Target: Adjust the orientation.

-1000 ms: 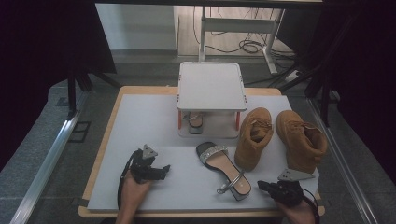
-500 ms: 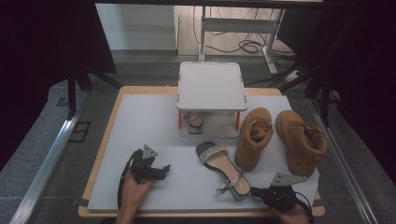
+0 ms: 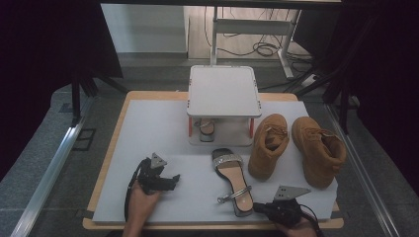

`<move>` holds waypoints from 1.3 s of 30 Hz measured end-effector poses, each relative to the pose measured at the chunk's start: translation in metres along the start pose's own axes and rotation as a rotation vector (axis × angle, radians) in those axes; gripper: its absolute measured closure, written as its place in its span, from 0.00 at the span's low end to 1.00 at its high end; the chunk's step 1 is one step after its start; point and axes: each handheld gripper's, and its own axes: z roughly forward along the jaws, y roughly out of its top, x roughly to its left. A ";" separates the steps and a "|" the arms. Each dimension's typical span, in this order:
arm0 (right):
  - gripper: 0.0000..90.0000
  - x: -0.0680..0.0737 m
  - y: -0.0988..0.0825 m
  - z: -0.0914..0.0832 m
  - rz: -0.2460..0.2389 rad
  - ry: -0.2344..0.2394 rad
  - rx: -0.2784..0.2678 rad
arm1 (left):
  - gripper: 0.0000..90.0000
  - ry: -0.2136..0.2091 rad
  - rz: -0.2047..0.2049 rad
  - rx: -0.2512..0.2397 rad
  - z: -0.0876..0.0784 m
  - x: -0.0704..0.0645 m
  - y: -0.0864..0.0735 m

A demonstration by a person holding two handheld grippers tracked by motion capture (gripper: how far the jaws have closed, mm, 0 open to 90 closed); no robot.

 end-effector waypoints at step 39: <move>0.99 0.046 0.043 0.070 -0.183 0.140 0.008 | 0.14 0.001 0.002 0.001 0.000 0.000 0.000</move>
